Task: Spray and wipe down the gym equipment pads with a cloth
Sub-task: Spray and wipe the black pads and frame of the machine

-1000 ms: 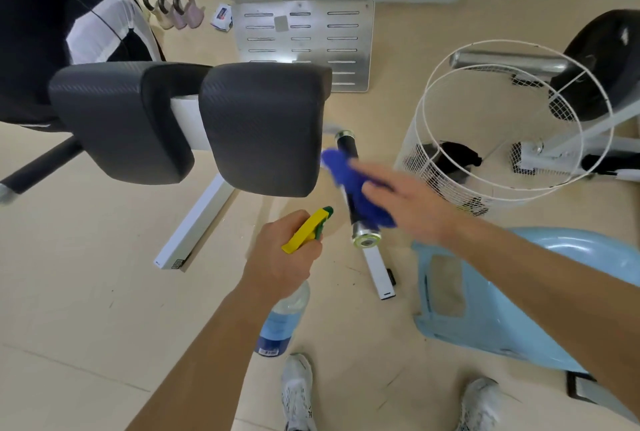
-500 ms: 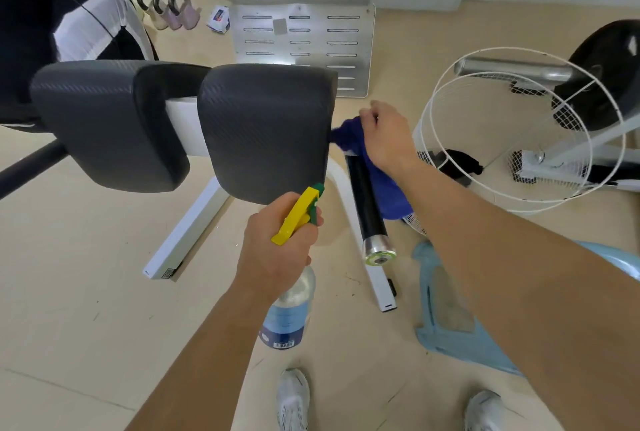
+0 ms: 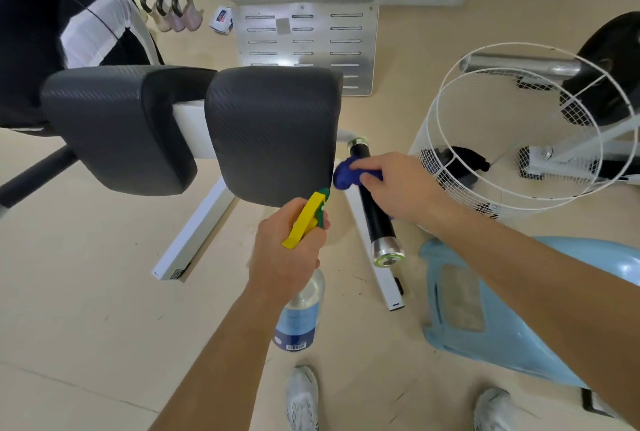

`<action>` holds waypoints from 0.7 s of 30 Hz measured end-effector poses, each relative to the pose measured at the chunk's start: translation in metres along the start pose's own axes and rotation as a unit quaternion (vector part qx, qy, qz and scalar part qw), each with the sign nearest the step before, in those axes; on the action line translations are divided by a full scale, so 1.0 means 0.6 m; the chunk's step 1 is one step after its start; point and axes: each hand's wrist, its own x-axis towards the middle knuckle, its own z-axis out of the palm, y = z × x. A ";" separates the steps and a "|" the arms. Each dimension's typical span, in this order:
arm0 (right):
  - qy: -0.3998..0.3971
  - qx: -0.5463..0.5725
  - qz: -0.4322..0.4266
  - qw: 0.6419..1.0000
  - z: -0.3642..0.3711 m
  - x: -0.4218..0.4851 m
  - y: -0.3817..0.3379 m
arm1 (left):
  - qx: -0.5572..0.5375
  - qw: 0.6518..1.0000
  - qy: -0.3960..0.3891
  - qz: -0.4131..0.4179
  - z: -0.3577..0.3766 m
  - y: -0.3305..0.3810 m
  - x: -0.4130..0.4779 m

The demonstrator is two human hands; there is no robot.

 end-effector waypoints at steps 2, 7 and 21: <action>-0.022 -0.033 -0.022 0.999 -0.011 -0.037 -0.003 | 0.002 1.000 0.000 0.000 0.003 0.002 0.000; -0.135 -0.100 -0.095 0.981 -0.063 -0.105 -0.015 | 0.012 1.000 0.007 0.000 0.007 0.001 0.007; -0.021 0.489 0.091 0.867 0.043 -0.061 0.038 | -0.004 1.000 0.024 0.000 0.005 -0.009 -0.005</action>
